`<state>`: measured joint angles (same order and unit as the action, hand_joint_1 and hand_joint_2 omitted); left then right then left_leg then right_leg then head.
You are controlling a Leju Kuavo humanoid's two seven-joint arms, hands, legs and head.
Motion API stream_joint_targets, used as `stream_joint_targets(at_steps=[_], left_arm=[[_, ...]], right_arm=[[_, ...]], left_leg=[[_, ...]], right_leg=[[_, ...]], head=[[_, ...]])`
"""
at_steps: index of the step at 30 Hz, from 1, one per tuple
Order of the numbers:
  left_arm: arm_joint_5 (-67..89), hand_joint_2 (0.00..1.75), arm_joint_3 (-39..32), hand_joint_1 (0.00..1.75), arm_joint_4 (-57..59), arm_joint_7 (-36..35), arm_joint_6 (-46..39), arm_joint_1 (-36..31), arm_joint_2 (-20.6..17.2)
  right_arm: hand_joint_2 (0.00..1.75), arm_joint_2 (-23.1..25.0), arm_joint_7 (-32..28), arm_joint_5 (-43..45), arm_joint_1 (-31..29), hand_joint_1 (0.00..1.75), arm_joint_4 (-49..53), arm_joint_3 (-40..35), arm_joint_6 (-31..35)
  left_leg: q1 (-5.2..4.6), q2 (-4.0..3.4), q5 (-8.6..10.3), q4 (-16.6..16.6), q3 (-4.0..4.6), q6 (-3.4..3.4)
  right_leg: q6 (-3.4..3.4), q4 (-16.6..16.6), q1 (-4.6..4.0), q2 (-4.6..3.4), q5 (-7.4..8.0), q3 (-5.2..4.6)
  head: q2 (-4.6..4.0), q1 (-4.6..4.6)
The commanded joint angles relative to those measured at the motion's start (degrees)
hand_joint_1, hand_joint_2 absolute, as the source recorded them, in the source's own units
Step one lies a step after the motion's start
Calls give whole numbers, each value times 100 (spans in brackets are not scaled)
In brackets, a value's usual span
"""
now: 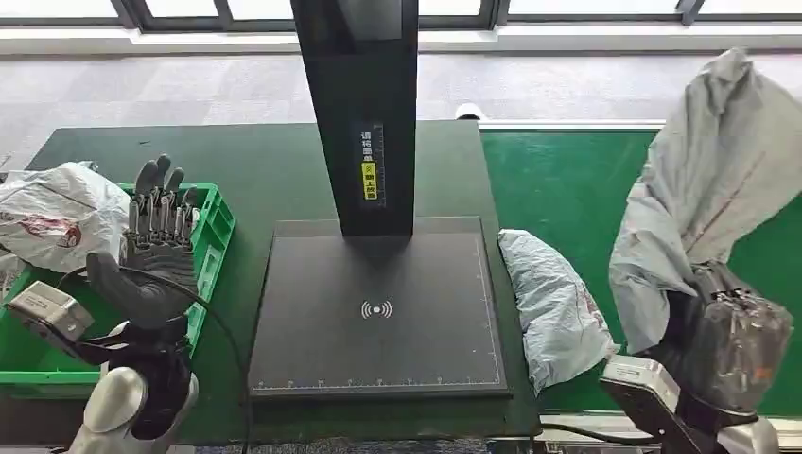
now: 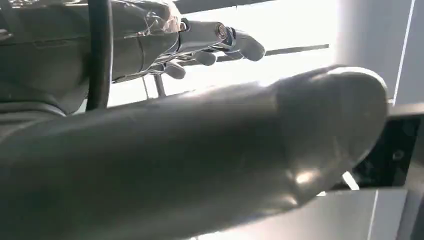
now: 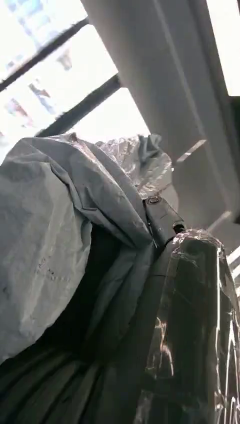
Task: Moved the parcel from conveyor to table for the left to box.
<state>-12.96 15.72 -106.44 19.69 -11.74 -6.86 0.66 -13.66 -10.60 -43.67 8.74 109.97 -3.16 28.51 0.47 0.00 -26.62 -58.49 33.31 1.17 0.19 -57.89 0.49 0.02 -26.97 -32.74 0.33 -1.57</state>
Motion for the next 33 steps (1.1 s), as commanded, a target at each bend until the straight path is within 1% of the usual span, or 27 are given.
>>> stream_joint_targets(at_steps=[1,3,5,8,10,11,13,14,17,20,24,28,33], left_arm=[[-81,0,662,0,583,-105,116,-414,-143],[-69,0,647,0,469,-79,100,-283,-177],[-46,0,620,0,349,-63,67,-206,-194],[-45,0,616,0,331,-63,66,-201,-198],[-31,0,579,0,283,-58,36,-158,-198],[-5,0,553,0,238,-44,24,-115,-203],[12,0,560,0,205,-49,50,-106,-213],[24,0,571,0,208,-71,68,-111,-209],[25,0,611,0,283,-93,100,-143,-214],[24,0,617,0,297,-91,105,-136,-216],[24,0,614,0,289,-87,107,-123,-218],[40,0,589,0,239,-44,105,-30,-238],[21,0,616,0,248,-46,115,-172,-228]], right_arm=[[175,207,-305,960,-518,175,-959,-1437,-587],[175,338,-291,980,-517,175,-871,-1619,-750],[175,491,-242,1165,-679,175,-897,-1779,-1096],[175,510,-223,1154,-717,175,-912,-1795,-1115],[175,530,-232,1265,-808,175,-989,-1846,-1414],[175,576,-262,1394,-889,175,-1057,-1925,-1694],[175,615,-306,1706,-1067,175,-1230,-2052,-2043],[175,620,-306,1864,-1124,175,-1333,-2091,-2164],[175,604,-392,2240,-1105,175,-1441,-2115,-2370],[175,589,-402,2251,-1069,175,-1439,-2114,-2372],[175,578,-426,2300,-1030,175,-1374,-2104,-2418],[175,684,-557,2596,-938,175,-1306,-2058,-2798],[175,785,-625,3118,-1215,175,-1498,-2035,-3241]], left_leg=[[4,-3,10,16,-9,-3],[6,-7,8,17,-13,-5],[1,-19,7,19,-14,-3],[4,-19,6,14,-9,-3],[2,-9,8,13,-4,-5],[2,-11,6,9,-3,-4],[2,-13,6,10,-1,-5],[2,-26,11,20,-4,-6],[2,-17,10,15,-1,-5],[4,-2,9,10,0,-6],[2,-7,11,17,-1,-7],[0,-1,12,20,-3,-6],[1,-4,11,12,3,-5]], right_leg=[[-2,18,-4,-2,11,10],[-3,20,-6,-5,9,15],[-5,15,-2,-17,9,9],[-5,14,-7,-19,10,7],[-4,12,-5,-9,8,4],[-3,8,-5,-10,6,2],[-2,9,-5,-12,7,3],[-3,19,-5,-25,16,1],[-3,13,-3,-17,11,1],[-2,11,-4,0,6,5],[-2,16,-3,-5,10,6],[-3,16,-1,0,9,7],[-3,9,-2,-5,8,-1]], head=[[0,0],[0,0],[0,0],[0,0],[0,0],[0,0],[0,0],[0,0],[0,0],[2,0],[0,0],[0,0],[2,0]])
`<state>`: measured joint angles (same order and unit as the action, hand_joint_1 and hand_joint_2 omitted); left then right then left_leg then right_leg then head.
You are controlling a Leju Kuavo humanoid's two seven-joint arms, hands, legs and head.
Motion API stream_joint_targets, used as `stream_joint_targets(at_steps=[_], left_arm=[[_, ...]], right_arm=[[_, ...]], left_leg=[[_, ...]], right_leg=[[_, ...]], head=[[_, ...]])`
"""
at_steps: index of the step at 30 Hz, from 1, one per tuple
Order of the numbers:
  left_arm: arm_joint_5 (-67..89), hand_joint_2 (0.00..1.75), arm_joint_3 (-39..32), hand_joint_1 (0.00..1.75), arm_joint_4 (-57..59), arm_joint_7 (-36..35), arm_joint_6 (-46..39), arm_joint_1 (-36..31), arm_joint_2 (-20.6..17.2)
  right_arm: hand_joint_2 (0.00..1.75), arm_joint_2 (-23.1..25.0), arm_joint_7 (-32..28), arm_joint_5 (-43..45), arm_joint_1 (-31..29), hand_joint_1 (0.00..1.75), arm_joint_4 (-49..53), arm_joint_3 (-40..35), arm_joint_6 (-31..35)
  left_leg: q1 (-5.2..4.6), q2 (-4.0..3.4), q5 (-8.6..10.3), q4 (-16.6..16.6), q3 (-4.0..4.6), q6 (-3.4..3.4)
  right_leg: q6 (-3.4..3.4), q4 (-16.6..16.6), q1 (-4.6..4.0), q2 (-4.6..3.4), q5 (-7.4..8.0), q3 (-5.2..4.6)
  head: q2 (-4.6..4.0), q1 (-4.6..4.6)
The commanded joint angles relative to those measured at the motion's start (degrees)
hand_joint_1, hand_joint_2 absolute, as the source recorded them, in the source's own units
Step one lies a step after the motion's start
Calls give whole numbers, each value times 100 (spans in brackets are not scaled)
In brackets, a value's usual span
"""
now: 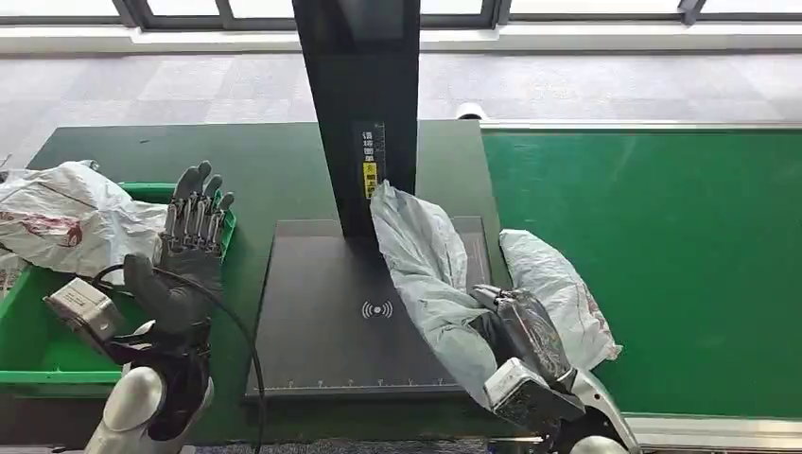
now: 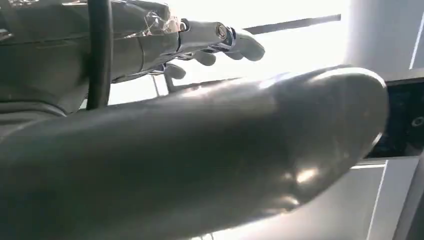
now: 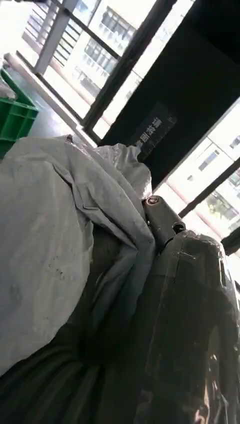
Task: Moved the parcel from conveyor to table for the left to box.
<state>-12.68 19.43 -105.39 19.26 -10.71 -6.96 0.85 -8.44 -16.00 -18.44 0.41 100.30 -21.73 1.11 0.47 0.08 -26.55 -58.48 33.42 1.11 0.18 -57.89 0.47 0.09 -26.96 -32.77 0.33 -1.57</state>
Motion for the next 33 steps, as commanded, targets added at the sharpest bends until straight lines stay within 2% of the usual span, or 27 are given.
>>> stream_joint_targets(at_steps=[1,15,16,17,19,24,33], left_arm=[[-20,0,266,0,183,-33,22,-259,-236],[4,0,345,0,154,-148,-28,-302,-212],[24,0,329,0,120,-174,-27,-292,-212],[30,0,328,0,108,-183,-26,-285,-209],[74,0,273,0,42,-254,-36,-270,-208],[109,0,219,0,4,-308,-28,-254,-178],[269,0,58,0,-125,-490,-96,-269,-54]], right_arm=[[175,289,-76,695,-450,175,-624,-167,-551],[175,405,362,-29,-351,175,-1165,143,-217],[175,421,543,-231,-365,106,-1259,175,-111],[175,415,636,-356,-375,3,-1293,188,-33],[175,401,1132,-793,-464,0,-1426,166,114],[175,403,1363,-1046,-528,0,-1520,164,207],[175,504,1142,-635,-486,0,-1300,418,245]], left_leg=[[0,-12,8,15,-7,-1],[3,-1,7,9,-8,-3],[0,-1,12,18,-10,-4],[3,-3,9,12,-9,-3],[3,-5,9,10,-6,-3],[2,-8,7,6,-3,-3],[1,-5,9,9,-1,-4]], right_leg=[[-3,13,-2,-12,11,2],[-1,11,-2,1,5,8],[-2,18,0,1,10,9],[-2,15,-2,-1,8,9],[-2,12,-3,-3,9,5],[-1,7,-1,-6,7,1],[-1,10,-1,-3,8,-1]], head=[[0,0],[0,0],[0,0],[0,0],[2,0],[0,0],[2,0]])
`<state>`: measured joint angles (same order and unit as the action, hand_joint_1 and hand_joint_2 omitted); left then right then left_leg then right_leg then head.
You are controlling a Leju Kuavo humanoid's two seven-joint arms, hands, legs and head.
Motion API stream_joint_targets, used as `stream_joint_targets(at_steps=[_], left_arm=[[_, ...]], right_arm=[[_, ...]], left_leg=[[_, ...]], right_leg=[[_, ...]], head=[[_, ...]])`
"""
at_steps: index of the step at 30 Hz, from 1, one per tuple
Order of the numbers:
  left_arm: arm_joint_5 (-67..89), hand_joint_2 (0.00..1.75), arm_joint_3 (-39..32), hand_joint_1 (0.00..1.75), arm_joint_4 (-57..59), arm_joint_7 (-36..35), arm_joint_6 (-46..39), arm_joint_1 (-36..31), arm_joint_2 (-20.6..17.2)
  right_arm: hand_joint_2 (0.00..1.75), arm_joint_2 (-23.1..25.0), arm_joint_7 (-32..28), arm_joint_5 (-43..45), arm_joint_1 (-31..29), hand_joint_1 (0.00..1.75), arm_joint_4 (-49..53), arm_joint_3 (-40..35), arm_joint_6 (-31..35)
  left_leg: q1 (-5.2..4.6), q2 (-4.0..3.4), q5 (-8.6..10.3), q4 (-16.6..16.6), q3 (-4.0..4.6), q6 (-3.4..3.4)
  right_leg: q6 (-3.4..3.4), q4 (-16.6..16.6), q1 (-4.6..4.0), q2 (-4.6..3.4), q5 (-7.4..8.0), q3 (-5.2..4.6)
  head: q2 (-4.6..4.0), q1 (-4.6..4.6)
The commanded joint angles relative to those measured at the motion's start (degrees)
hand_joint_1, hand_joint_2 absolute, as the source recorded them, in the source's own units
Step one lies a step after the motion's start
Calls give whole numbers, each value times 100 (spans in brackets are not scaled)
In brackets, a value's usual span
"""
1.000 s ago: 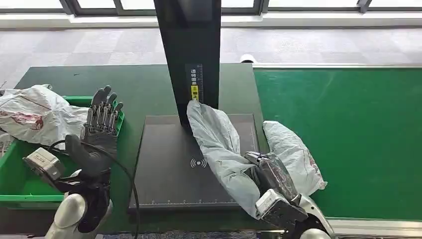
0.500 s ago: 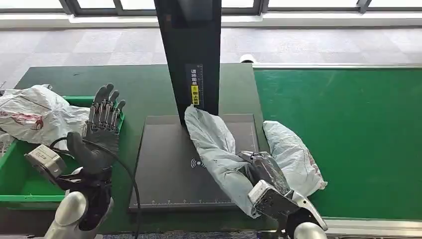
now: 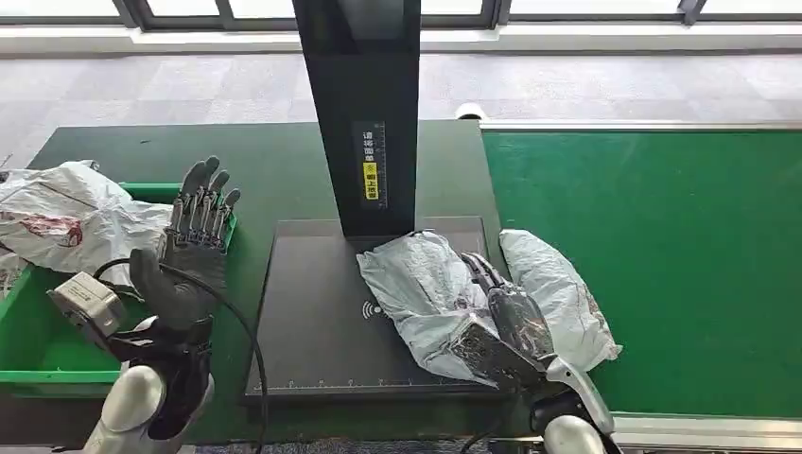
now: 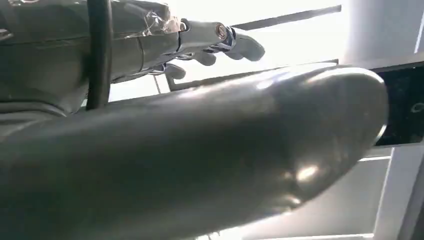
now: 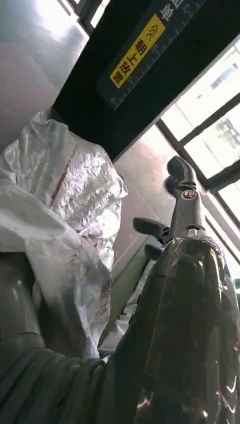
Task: Moved the parcel from conveyor to table for the left to box.
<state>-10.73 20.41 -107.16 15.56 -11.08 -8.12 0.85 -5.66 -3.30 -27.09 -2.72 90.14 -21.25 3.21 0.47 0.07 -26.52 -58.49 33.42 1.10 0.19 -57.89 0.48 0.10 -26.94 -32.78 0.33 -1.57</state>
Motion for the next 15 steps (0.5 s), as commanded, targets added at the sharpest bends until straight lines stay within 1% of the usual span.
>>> stream_joint_targets(at_steps=[1,4,7,9,13,15], left_arm=[[74,0,-41,0,52,-121,-60,-153,-54],[76,0,-52,0,56,-122,-62,-144,-44],[151,0,-178,0,23,-201,-97,-113,7],[178,0,-260,0,16,-241,-116,-89,32],[178,0,-260,0,16,-241,-116,-89,32],[320,0,-258,0,35,-305,-134,-86,47]], right_arm=[[175,226,-128,229,-173,0,-283,370,35],[175,247,-156,277,-153,0,-258,387,57],[175,360,-459,757,12,0,144,559,182],[175,439,-532,958,120,0,487,649,150],[175,439,-532,958,120,0,487,649,150],[175,519,-788,1169,105,0,552,710,122]], left_leg=[[-1,-2,4,7,-1,-2],[0,-2,3,5,0,-2],[-1,-3,9,13,0,-2],[-3,2,8,11,2,-2],[-1,-1,3,6,0,-1],[-2,-4,4,10,-2,-1]], right_leg=[[-1,5,1,-1,3,-1],[-1,4,0,-2,3,-1],[-2,12,0,-3,9,-1],[-3,6,2,2,5,-5],[-2,3,0,-1,2,-1],[-2,7,1,-5,4,-1]], head=[[0,0],[0,0],[2,0],[0,0],[0,0],[0,0]])
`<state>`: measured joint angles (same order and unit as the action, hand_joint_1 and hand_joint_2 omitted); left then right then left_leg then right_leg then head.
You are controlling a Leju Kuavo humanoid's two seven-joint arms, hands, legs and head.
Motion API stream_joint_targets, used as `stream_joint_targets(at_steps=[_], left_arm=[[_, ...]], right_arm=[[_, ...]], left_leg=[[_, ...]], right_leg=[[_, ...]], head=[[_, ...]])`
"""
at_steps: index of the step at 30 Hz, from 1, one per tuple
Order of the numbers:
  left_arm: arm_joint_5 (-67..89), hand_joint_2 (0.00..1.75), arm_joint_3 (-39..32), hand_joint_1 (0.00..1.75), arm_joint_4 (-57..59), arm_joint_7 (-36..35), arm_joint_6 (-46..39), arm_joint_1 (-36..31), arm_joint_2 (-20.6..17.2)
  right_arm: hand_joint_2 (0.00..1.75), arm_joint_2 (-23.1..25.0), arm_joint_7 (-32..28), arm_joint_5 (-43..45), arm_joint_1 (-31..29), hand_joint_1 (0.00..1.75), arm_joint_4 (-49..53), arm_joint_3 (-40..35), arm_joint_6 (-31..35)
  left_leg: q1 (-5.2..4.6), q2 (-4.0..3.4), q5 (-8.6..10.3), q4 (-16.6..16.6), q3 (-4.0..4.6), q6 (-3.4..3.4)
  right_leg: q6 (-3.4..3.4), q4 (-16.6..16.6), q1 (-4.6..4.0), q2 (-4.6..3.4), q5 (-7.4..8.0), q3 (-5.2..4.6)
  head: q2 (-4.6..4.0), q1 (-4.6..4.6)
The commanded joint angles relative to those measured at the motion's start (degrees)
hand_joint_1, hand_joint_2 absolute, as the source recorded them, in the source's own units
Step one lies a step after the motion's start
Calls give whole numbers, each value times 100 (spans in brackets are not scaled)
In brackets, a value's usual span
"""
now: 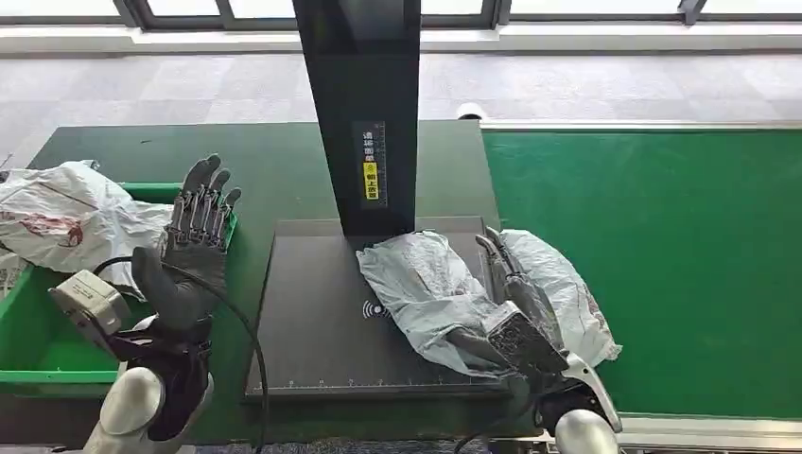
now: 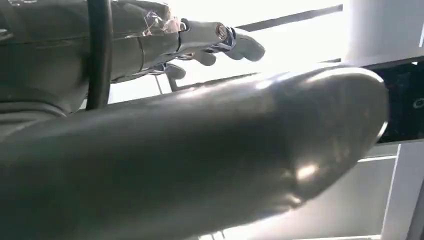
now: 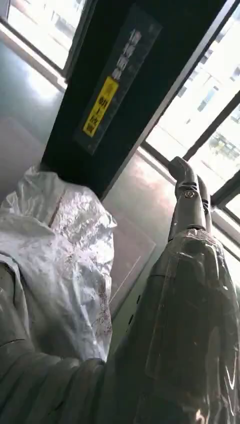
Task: Moved the parcel from conveyor to table for the left to box.
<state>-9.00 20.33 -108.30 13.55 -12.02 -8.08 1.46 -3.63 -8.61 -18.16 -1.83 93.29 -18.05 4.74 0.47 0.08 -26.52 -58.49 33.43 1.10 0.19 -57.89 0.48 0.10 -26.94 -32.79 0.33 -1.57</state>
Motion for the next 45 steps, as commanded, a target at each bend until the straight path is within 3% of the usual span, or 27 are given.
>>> stream_joint_targets(at_steps=[1,2,5,6,7,9,21,27,29,36,41,45], left_arm=[[268,0,-232,0,195,-216,-73,-117,-14],[303,0,-222,0,222,-277,-97,-134,-4],[503,0,-81,0,505,-525,-471,-311,116],[460,0,-11,0,571,-553,-504,-351,112],[370,0,94,0,623,-588,-571,-380,97],[462,0,275,0,736,-730,-758,-441,32],[462,0,510,0,952,-823,-816,-615,-25],[723,0,661,0,1147,-957,-942,-772,-22],[707,0,693,0,1086,-878,-834,-735,-117],[847,0,913,0,1270,-642,398,-818,-378],[876,0,940,0,1316,-619,521,-829,-357],[1392,0,1189,0,1455,-491,1238,-956,-473]], right_arm=[[175,349,-380,351,-6,0,266,407,-17],[175,403,-539,621,-9,0,298,433,-102],[175,653,-1120,2683,-116,0,358,588,-983],[175,655,-1153,2811,-195,0,325,576,-1034],[175,767,-1256,3674,-271,0,321,686,-1416],[175,846,-1320,3991,-379,0,452,802,-1333],[175,756,-1118,3855,-631,0,263,736,-1061],[175,727,-1026,3626,-1006,0,-402,443,-727],[175,734,-1326,3626,-921,0,-195,417,-706],[175,487,-1875,1892,-215,0,1719,367,260],[175,432,-1929,1830,-42,0,2029,425,321],[175,421,-2508,1496,357,0,2813,606,813]], left_leg=[[-1,-3,2,3,-1,-1],[-2,-3,6,8,0,-2],[-1,-1,5,5,2,-1],[-2,1,10,12,1,-2],[-1,2,7,6,4,-1],[-4,1,7,4,3,-1],[0,2,10,10,-4,-2],[0,-8,9,7,-3,-1],[0,-13,11,11,-4,-2],[-4,10,7,4,6,-2],[-3,19,8,11,1,-5],[-1,10,5,5,8,-3]], right_leg=[[-1,2,0,-4,2,-1],[-2,5,1,-4,5,-3],[-2,3,0,0,4,-3],[-2,10,1,1,8,-2],[-2,3,0,1,5,-6],[-1,0,3,1,3,-7],[2,12,0,2,11,3],[3,9,0,-8,14,-1],[3,13,-1,-14,18,0],[4,3,3,10,4,-5],[4,13,3,18,4,3],[2,7,1,11,5,-11]], head=[[2,0],[0,0],[0,0],[0,0],[0,0],[0,0],[0,0],[2,0],[0,0],[0,0],[0,0],[0,0]])
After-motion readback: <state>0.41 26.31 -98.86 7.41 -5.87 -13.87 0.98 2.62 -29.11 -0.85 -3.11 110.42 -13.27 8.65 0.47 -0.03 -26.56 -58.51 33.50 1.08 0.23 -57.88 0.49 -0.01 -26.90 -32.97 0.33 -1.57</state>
